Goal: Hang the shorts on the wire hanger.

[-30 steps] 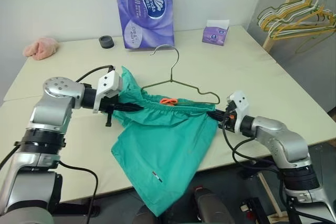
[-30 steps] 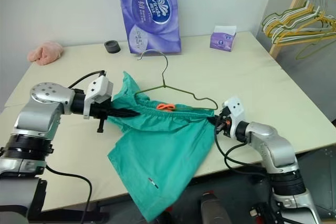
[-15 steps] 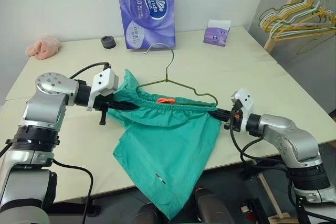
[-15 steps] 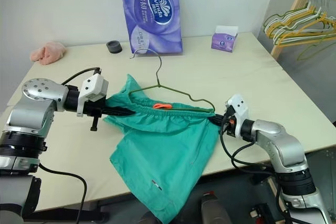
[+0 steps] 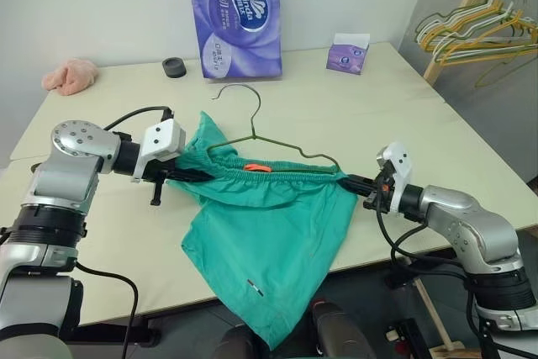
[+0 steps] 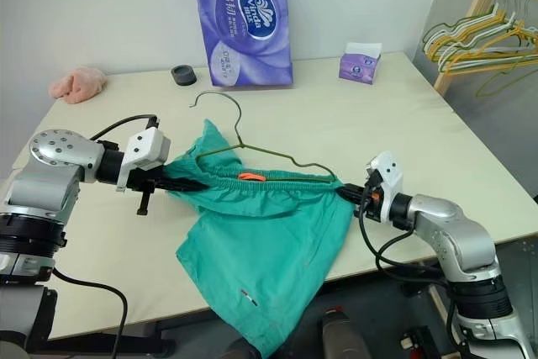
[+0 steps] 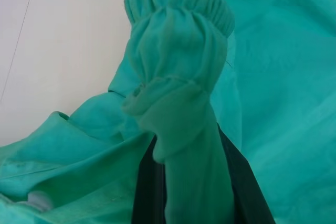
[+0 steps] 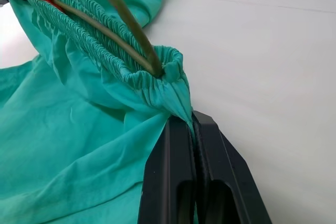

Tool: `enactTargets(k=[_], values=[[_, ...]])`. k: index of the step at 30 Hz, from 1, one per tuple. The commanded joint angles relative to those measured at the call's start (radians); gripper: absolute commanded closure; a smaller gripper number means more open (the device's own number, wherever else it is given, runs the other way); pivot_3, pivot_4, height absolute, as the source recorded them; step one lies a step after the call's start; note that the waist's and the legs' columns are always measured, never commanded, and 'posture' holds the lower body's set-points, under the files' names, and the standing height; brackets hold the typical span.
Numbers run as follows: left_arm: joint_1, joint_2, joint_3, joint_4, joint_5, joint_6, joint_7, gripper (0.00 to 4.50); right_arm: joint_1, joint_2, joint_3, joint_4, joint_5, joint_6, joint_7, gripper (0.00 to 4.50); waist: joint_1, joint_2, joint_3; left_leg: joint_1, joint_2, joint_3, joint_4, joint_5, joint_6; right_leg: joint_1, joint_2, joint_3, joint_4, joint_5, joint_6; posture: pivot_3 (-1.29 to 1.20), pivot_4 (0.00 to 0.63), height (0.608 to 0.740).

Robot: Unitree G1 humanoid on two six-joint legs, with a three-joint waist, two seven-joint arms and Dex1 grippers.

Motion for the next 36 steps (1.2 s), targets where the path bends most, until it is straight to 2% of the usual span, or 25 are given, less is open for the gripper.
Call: enactTargets(k=[1, 14, 18, 27, 30, 36], values=[[-0.016, 0.064, 0.021, 0.045, 0.055, -0.016, 0.021, 4.50, 0.017, -0.040, -0.108, -0.008, 0.004, -0.002, -0.034, 4.46, 0.000, 0.000, 0.000, 0.000, 0.000, 0.000, 0.000, 0.000, 0.000, 0.000, 0.000, 0.000, 0.000, 0.000, 0.000, -0.22, 0.091, 0.740], [-0.042, 0.099, -0.022, 0.111, 0.119, -0.078, 0.010, 4.50, 0.031, -0.034, -0.150, 0.041, -0.034, -0.069, -0.121, 4.46, -0.002, 0.000, 0.000, 0.000, 0.000, 0.000, 0.000, 0.000, 0.000, 0.000, 0.000, 0.000, 0.000, 0.000, 0.000, -0.23, 0.093, 0.740], [-0.048, 0.106, -0.030, 0.140, 0.155, -0.107, 0.012, 4.50, 0.039, -0.035, -0.164, 0.035, -0.024, -0.086, -0.100, 4.46, -0.002, 0.000, 0.000, 0.000, 0.000, 0.000, -0.001, 0.000, 0.000, -0.001, 0.000, 0.000, 0.000, 0.000, 0.000, -0.22, 0.094, 0.740], [-0.057, 0.052, -0.002, 0.120, 0.120, -0.066, 0.013, 4.50, 0.068, -0.078, 0.005, -0.126, -0.071, -0.093, -0.017, 4.46, 0.000, 0.000, 0.000, 0.000, 0.000, 0.000, 0.000, 0.000, 0.000, 0.000, 0.000, 0.000, 0.000, -0.001, 0.001, -0.23, 0.096, 0.740], [-0.058, 0.038, 0.016, 0.101, 0.089, -0.029, 0.011, 4.50, 0.043, -0.056, 0.025, -0.119, -0.096, -0.106, -0.041, 3.93, -0.001, 0.000, 0.000, 0.000, 0.000, 0.000, 0.000, 0.000, 0.000, 0.000, 0.001, 0.000, 0.001, -0.001, 0.001, -0.23, 0.096, 0.740], [-0.073, 0.011, 0.071, 0.036, -0.003, 0.111, 0.019, 4.50, -0.042, -0.035, 0.120, -0.077, -0.197, -0.159, -0.053, 1.92, -0.001, 0.000, 0.000, 0.000, 0.000, 0.000, 0.000, 0.000, 0.000, 0.000, 0.000, -0.001, 0.001, -0.001, 0.001, -0.22, 0.094, 0.740]])
